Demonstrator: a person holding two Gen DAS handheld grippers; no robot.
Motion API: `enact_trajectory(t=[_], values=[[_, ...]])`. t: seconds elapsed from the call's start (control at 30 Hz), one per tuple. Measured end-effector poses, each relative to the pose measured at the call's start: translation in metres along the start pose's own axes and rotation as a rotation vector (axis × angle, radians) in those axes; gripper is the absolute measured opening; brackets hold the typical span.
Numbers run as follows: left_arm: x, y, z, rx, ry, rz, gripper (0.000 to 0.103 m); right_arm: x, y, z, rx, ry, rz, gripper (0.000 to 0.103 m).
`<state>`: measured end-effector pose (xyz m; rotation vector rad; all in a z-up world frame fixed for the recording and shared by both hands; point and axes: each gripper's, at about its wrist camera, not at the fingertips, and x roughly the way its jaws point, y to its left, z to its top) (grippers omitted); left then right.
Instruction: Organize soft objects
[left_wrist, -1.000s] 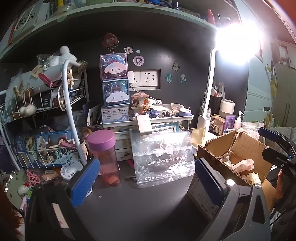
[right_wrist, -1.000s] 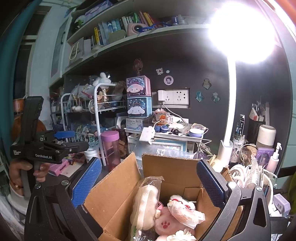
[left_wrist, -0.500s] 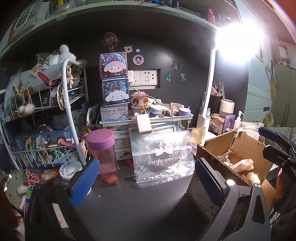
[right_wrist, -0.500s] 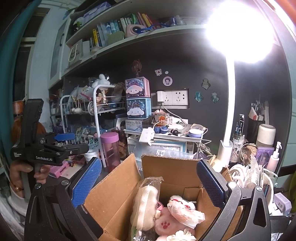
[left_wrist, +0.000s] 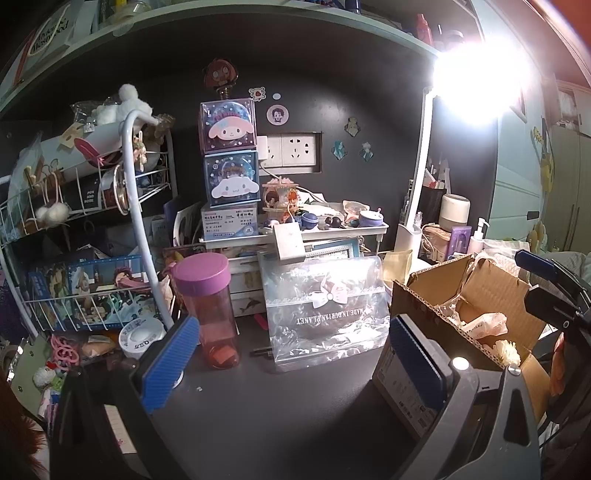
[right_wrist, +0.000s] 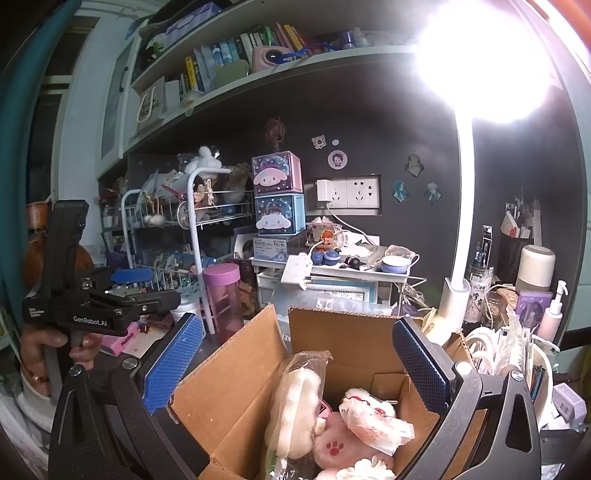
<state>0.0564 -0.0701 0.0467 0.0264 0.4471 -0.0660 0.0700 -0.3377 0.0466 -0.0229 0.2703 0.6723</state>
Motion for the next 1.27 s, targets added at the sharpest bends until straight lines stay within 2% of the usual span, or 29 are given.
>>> enact_trajectory(t=[1.27], values=[[-0.007,0.002,0.002,-0.008,-0.014,-0.012,0.102,0.010,0.006,0.000,0.042,0.005,-0.014,0.103]])
